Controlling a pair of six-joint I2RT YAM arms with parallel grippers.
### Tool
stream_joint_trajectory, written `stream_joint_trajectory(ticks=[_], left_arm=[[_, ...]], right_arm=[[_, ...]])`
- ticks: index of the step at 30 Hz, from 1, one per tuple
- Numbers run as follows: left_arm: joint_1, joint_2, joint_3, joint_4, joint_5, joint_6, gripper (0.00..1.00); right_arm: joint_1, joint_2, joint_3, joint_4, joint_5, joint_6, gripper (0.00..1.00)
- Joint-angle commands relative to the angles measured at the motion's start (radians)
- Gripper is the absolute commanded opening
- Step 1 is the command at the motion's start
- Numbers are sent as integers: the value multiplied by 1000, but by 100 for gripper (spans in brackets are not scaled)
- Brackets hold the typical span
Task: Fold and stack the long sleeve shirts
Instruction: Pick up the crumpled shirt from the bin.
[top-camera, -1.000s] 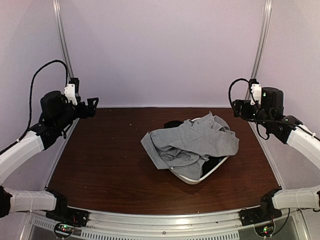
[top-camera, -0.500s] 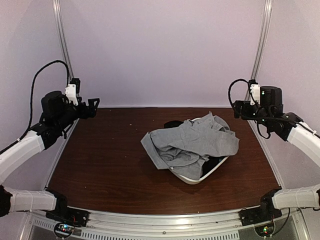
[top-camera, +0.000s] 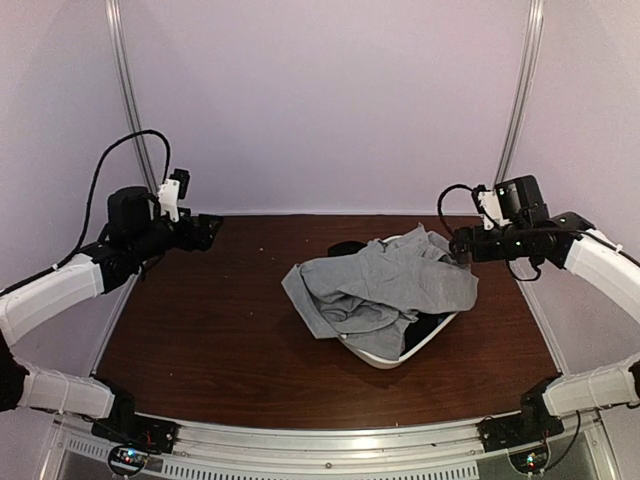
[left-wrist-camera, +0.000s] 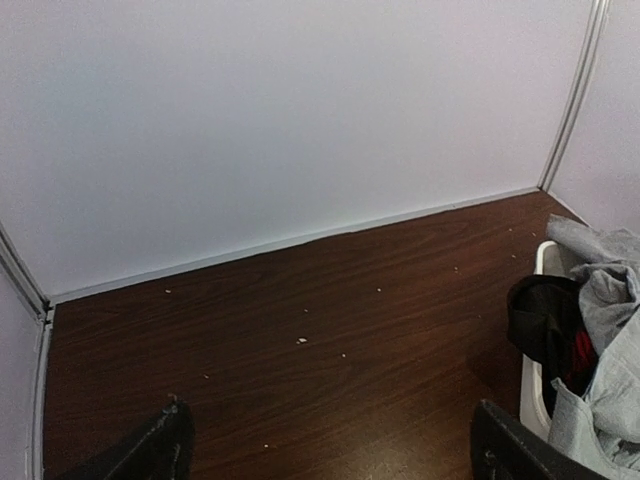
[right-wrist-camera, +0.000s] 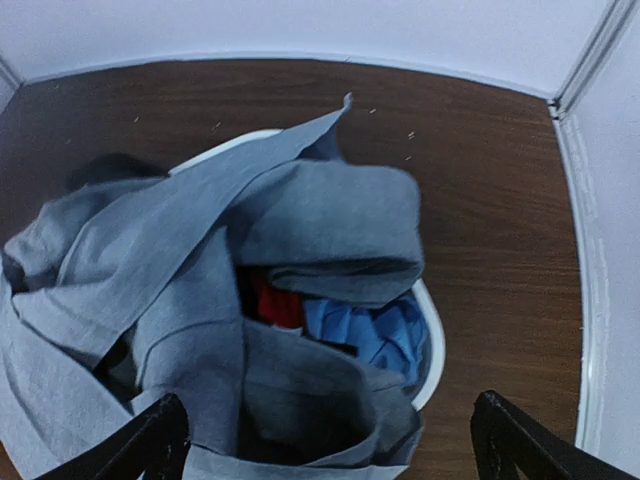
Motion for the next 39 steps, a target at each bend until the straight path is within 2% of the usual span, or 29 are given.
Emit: stream_joint_trajectory(ticks=[1,4,8,14,19,20,21,22,23,24,28,29,34,39], left_arm=[[-66,38,44,-22,122,56,98],[-114,50,41,-22,174,78,98],[-183,67,34,-20,255,115,98],[-271,102,50,-17,256,122,98],[-317,135,80,-21,233,104,98],[-322,141,85,-20,223,95,98],[-330,147,89,-20,216,91,98],[-338,152,93,-21,208,89,98],[-347,160,96,-19,197,89,98],[-355,164,98,-17,195,90,98],[-388,167,85,38,204,74,98],[-394,166,78,60,212,69,98],[-416,160,51,203,279,50,98],[-428,150,53,293,299,78,98]], right_arm=[[93,-16,-82,14,-209,50,100],[166,-30,-112,74,-240,60,100],[247,-25,-104,114,-200,49,100],[328,82,-53,167,-195,8,100],[417,216,16,188,-98,-37,99],[438,245,35,185,-73,-54,95],[449,271,49,187,-41,-61,87],[454,301,63,189,-5,-63,74],[456,317,83,189,15,-62,57],[457,326,99,190,20,-63,46],[457,291,145,256,-58,-74,7],[457,281,161,274,-97,-76,1],[458,290,276,304,-380,-91,0],[461,292,309,399,-621,-87,6]])
